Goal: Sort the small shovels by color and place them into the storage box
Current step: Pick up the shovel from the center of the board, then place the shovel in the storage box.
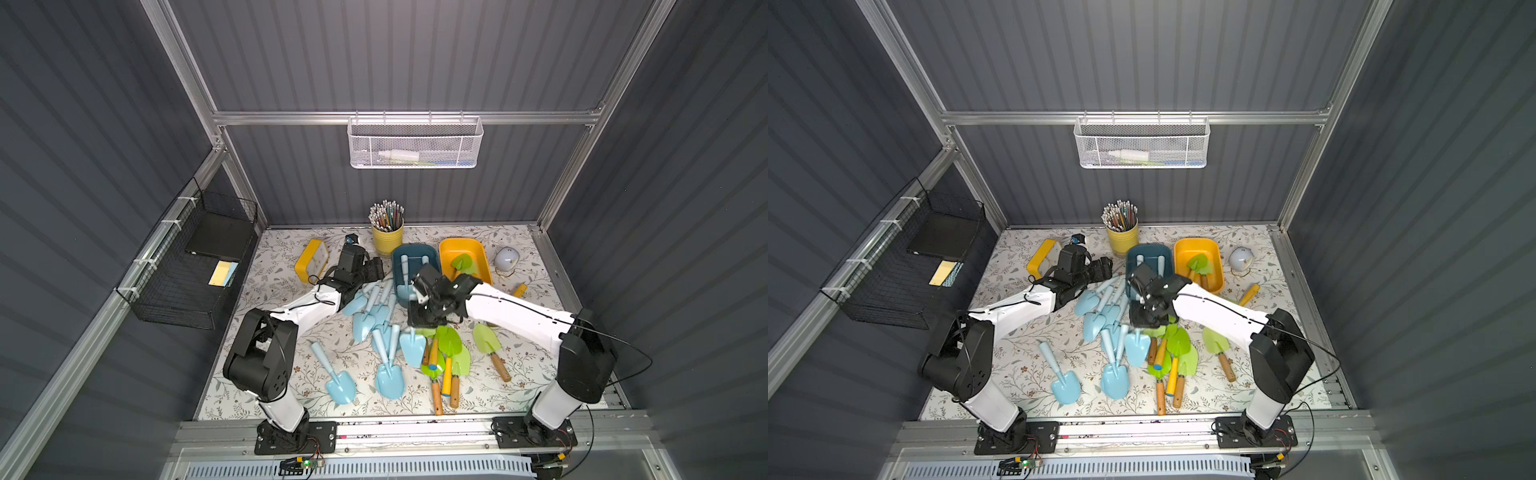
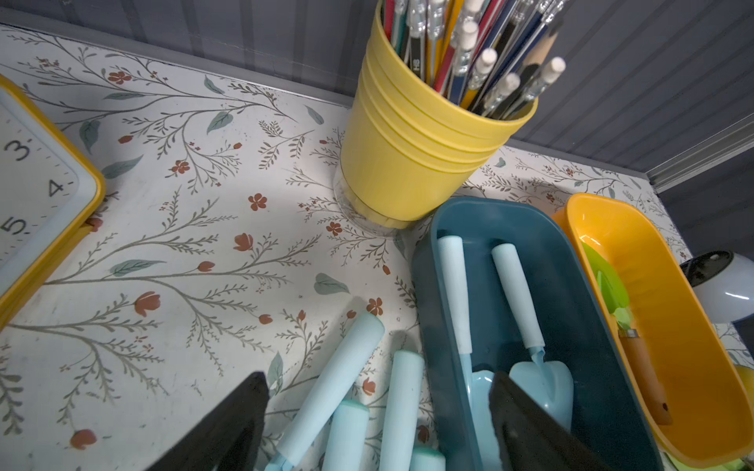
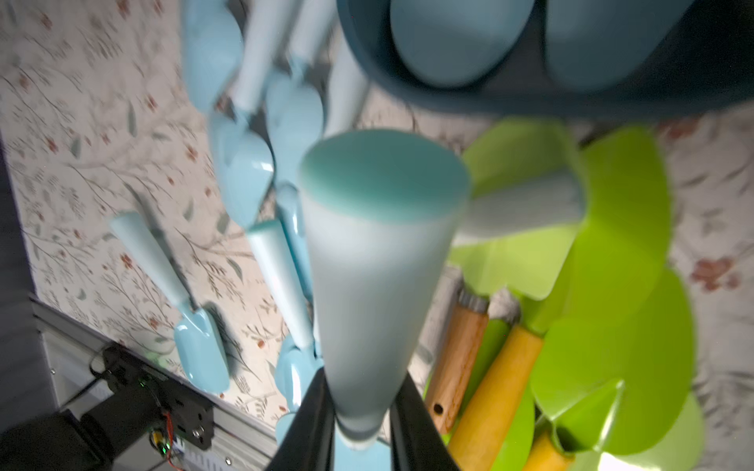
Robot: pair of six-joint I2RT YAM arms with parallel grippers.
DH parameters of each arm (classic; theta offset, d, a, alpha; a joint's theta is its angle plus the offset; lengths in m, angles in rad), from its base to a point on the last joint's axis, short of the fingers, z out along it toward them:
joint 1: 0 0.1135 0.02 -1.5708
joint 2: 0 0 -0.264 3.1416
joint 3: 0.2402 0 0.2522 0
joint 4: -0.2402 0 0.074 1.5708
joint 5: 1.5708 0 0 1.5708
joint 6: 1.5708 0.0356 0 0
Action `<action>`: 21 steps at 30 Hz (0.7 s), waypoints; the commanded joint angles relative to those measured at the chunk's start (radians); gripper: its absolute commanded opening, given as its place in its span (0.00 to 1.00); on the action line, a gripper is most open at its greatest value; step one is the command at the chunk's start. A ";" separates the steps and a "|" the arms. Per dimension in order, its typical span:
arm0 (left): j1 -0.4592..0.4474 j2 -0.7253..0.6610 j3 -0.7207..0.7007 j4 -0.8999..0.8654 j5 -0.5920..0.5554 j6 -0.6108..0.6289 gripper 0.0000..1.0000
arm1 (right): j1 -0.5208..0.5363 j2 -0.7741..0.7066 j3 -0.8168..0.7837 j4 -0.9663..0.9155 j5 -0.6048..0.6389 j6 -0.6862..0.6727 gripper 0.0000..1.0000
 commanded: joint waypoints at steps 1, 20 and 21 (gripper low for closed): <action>-0.007 0.010 0.012 0.053 0.013 -0.021 0.88 | -0.088 0.110 0.216 -0.072 0.070 -0.154 0.12; -0.023 0.049 0.092 0.044 0.069 -0.009 0.89 | -0.291 0.682 0.850 -0.167 0.027 -0.413 0.11; -0.027 0.050 0.092 0.042 0.070 -0.006 0.89 | -0.291 0.687 0.842 -0.156 0.008 -0.411 0.11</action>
